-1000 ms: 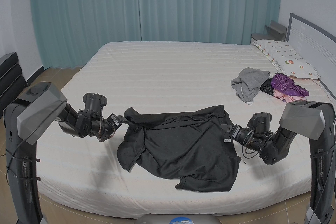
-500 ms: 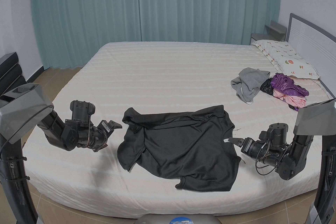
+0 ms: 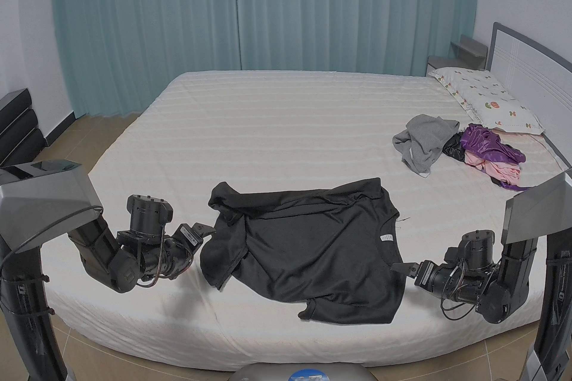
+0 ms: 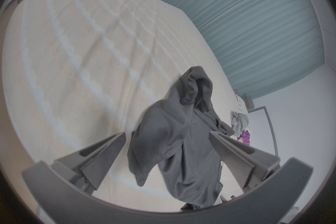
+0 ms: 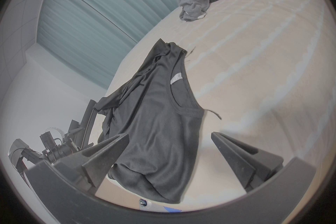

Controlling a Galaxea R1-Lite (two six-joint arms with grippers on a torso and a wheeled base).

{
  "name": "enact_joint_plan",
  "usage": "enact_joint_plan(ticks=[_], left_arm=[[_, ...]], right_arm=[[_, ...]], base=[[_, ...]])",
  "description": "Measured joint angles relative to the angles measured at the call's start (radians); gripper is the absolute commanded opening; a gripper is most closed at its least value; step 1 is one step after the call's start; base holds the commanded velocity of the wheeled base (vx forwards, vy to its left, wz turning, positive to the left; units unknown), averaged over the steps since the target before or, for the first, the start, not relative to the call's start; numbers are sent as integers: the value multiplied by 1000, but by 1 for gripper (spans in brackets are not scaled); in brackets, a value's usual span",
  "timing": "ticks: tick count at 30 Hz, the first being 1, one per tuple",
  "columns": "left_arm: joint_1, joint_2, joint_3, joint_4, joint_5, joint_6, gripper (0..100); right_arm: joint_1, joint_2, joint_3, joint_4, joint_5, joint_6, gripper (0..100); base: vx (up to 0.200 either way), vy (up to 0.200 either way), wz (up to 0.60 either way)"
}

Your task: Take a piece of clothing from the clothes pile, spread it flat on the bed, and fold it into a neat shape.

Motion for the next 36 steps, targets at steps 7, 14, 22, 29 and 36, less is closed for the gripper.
enact_joint_plan(ticks=[7, 14, 22, 29, 36], left_arm=[[-40, 49, -10, -1, 105, 17, 100], [-79, 113, -68, 0, 188, 63, 100], [-100, 183, -158, 8, 247, 119, 100], [-109, 237, -206, 6, 319, 192, 0], [-101, 257, -226, 0, 329, 154, 0]], right_arm=[[26, 29, 9, -31, -3, 0, 100], [44, 69, 21, -88, -8, -3, 100], [53, 97, 23, -103, -9, -4, 100], [79, 108, 27, -103, -11, -4, 100], [93, 120, 19, -104, -13, -12, 100]], base=[[0, 0, 0], [0, 0, 0], [0, 0, 0], [0, 0, 0], [0, 0, 0]])
